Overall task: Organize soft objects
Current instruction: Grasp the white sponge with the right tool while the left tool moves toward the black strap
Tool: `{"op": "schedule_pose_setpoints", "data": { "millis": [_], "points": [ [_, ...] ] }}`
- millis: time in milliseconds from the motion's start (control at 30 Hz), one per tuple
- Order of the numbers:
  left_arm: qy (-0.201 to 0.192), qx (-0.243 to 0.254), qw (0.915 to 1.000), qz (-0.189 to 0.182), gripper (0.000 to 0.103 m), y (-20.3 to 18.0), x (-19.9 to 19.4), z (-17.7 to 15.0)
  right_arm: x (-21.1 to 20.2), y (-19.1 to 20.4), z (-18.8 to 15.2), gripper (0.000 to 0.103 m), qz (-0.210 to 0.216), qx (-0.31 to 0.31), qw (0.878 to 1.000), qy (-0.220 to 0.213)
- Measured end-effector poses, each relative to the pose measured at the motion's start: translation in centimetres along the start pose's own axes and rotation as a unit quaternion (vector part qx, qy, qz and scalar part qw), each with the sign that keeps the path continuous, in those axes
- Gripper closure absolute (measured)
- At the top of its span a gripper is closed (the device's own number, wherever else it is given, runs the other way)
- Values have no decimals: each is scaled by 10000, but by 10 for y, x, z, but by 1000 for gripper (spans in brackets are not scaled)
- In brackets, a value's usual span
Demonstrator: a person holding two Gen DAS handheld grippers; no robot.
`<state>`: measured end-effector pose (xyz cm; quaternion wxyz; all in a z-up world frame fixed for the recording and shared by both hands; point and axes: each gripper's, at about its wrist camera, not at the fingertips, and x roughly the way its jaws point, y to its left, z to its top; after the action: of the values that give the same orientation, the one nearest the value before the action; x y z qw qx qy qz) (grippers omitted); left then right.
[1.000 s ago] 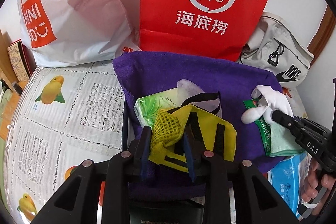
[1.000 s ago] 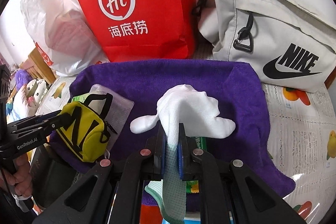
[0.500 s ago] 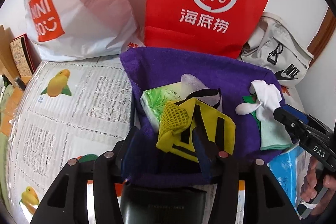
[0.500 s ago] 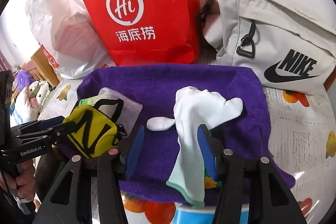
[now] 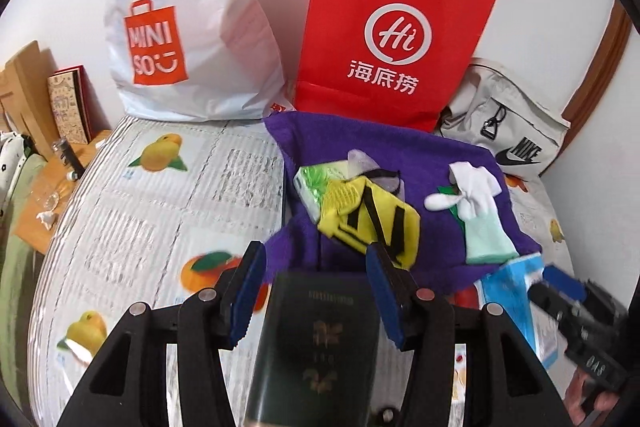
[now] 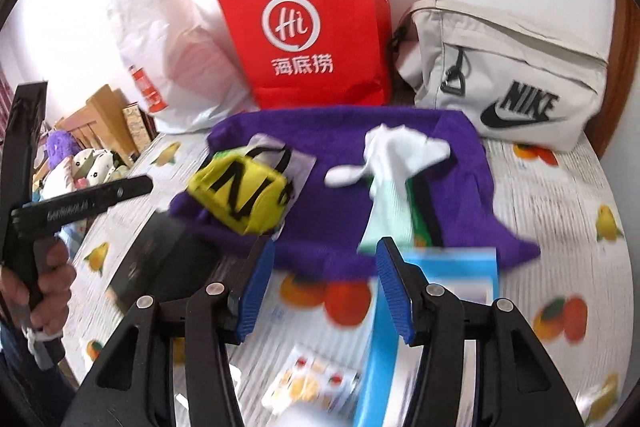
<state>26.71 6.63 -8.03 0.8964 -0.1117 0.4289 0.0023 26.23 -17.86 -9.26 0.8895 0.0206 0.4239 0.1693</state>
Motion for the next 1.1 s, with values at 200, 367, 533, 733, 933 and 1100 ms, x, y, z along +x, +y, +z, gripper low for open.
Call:
{"op": "schedule_pose_setpoints", "data": {
  "millis": [200, 367, 533, 733, 933, 1100],
  "points": [
    [-65, 86, 9998, -185, 53, 0, -27, -27, -41, 20, -50, 45, 51, 97, 9999, -70],
    [3, 145, 9995, -285, 53, -1, -43, -54, -62, 24, -79, 41, -21, 201, 9997, -121],
    [84, 125, 9995, -283, 53, 7, -52, -81, -65, 25, -105, 40, -281, 289, 9992, 24],
    [167, 121, 9993, -317, 53, 16, -59, -107, -46, 25, -131, 40, -347, 674, 9967, 296],
    [266, 160, 9987, -416, 51, 25, -59, -125, -29, 28, -135, 35, -655, 876, 9936, 282],
    [443, 236, 9977, -459, 48, 27, -54, -134, -14, 29, -132, 32, -881, 937, 9913, 286]
  ]
}}
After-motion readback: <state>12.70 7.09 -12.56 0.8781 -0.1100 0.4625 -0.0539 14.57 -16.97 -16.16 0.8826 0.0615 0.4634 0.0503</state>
